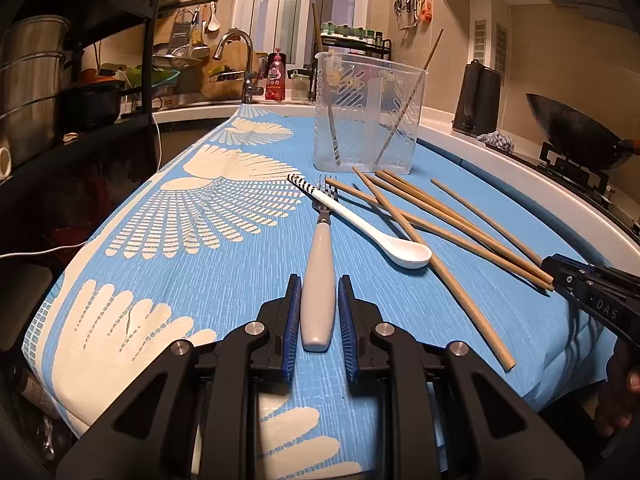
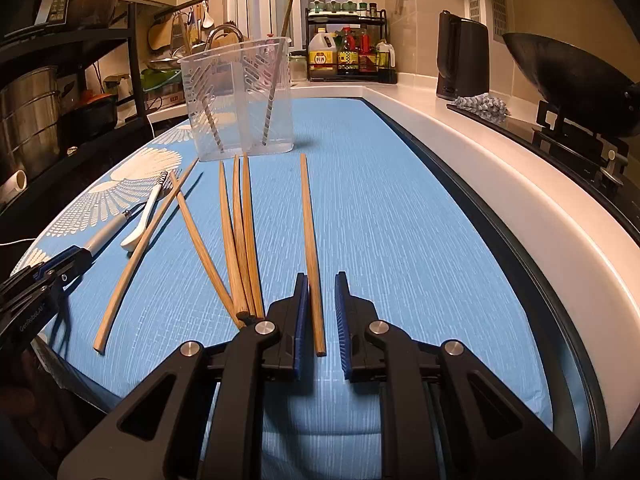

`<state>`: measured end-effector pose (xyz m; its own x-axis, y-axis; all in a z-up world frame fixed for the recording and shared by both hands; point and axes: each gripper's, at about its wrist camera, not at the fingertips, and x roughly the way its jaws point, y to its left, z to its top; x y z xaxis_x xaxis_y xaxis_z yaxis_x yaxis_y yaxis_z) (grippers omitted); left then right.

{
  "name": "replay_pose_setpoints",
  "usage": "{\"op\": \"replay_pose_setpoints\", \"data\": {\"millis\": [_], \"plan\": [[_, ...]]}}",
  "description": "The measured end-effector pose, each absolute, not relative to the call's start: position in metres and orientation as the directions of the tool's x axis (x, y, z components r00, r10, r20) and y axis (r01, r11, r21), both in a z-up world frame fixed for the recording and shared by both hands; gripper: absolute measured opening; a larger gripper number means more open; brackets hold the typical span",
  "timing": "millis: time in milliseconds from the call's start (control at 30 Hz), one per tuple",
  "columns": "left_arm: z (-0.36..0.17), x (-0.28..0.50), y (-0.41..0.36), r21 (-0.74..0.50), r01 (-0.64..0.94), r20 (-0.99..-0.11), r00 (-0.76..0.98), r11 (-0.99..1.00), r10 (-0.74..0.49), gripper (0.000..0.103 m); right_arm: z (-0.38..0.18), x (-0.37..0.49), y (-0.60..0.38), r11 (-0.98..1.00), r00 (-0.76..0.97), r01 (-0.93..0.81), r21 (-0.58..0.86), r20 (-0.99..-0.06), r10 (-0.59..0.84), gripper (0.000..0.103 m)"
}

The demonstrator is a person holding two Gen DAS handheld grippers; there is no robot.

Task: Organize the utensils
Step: 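Close the left tool on the white fork handle while the right tool holds its chopstick, then lift the fork and chopstick and carry both above the clear container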

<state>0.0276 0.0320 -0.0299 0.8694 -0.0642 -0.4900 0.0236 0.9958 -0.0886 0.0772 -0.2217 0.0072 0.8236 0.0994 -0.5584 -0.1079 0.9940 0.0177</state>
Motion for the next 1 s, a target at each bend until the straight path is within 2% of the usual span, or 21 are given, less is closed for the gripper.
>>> {"op": "replay_pose_setpoints", "data": {"millis": [633,767,1000], "plan": [[-0.029,0.03,0.034,-0.096,0.017,-0.491,0.869,0.995,-0.062,0.019,0.007,0.077,-0.221,0.994,0.823,-0.109,0.018,-0.559,0.1,0.012],[-0.028,0.032,0.034,-0.091,0.019,-0.494,0.867,0.996,-0.062,0.018,0.007,0.078,-0.22,0.993,0.818,-0.117,0.02,-0.565,0.107,0.007],[-0.021,0.03,0.034,-0.092,0.02,-0.49,0.87,0.996,-0.063,0.018,0.018,0.077,-0.225,0.994,0.822,-0.106,0.035,-0.56,0.107,0.006]]}}
